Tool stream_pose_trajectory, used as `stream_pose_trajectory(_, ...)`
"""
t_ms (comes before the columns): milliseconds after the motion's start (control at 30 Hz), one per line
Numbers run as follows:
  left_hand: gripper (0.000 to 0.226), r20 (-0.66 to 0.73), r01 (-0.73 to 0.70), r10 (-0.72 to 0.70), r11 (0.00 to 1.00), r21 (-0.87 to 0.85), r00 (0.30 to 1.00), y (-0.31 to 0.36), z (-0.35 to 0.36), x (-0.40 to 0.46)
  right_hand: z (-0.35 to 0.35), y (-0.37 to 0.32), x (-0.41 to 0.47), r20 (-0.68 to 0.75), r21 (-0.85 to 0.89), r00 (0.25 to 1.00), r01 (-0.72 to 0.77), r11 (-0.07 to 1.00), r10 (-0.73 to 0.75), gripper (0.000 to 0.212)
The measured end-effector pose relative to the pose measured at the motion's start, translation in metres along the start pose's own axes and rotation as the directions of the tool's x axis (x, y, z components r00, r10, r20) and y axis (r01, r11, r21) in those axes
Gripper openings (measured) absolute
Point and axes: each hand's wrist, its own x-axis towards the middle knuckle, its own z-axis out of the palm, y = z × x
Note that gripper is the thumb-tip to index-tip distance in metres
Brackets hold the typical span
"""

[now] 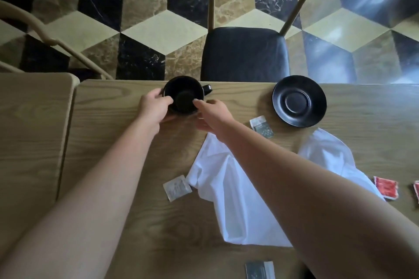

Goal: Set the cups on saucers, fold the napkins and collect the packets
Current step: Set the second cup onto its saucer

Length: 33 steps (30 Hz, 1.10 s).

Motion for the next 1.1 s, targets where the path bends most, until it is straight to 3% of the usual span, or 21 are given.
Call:
stream_pose_trajectory(100,0.030,-0.022,-0.063,0.064,0.998,0.014,0.998,-0.004,0.010,-0.006,-0.011,0.001,0.000,0.050,0.012,0.999,0.007,1.000,-0.007,0.045)
stream_pose_trajectory(200,0.026,0.053,-0.145,0.142,0.988,0.048,0.988,0.005,0.031,-0.026,-0.039,0.003,-0.008,0.095,0.012,0.995,0.039,0.999,-0.040,0.040)
stream_pose_trajectory(433,0.032,0.322,-0.313,0.273,0.947,0.078,0.907,0.035,0.116,-0.088,-0.172,0.001,-0.052,-0.030,0.104,0.988,0.154,0.983,-0.151,0.016)
stream_pose_trajectory(567,0.031,0.441,-0.294,0.248,0.955,0.039,0.863,0.040,0.171,-0.127,-0.241,0.006,-0.079,-0.104,0.084,0.984,0.152,0.985,-0.143,0.009)
stream_pose_trajectory(700,0.029,0.526,-0.262,0.187,0.962,0.072,0.830,0.038,0.212,-0.160,-0.285,0.024,-0.101,-0.205,-0.003,0.965,0.164,0.986,-0.161,0.018)
stream_pose_trajectory(833,0.028,0.593,-0.265,0.153,0.959,0.106,0.790,0.030,0.237,-0.183,-0.311,0.048,-0.118,-0.277,0.049,0.953,0.142,0.989,-0.123,0.019)
stream_pose_trajectory(1033,0.024,0.640,-0.327,0.104,0.914,0.239,0.761,0.011,0.257,-0.203,-0.324,0.086,-0.132,-0.286,0.193,0.957,0.105,0.976,-0.047,0.021)
stream_pose_trajectory(1100,0.030,0.680,-0.453,0.142,0.838,0.304,0.720,0.011,0.261,-0.204,-0.329,0.092,-0.134,-0.293,0.178,0.955,0.098,0.979,-0.043,0.021)
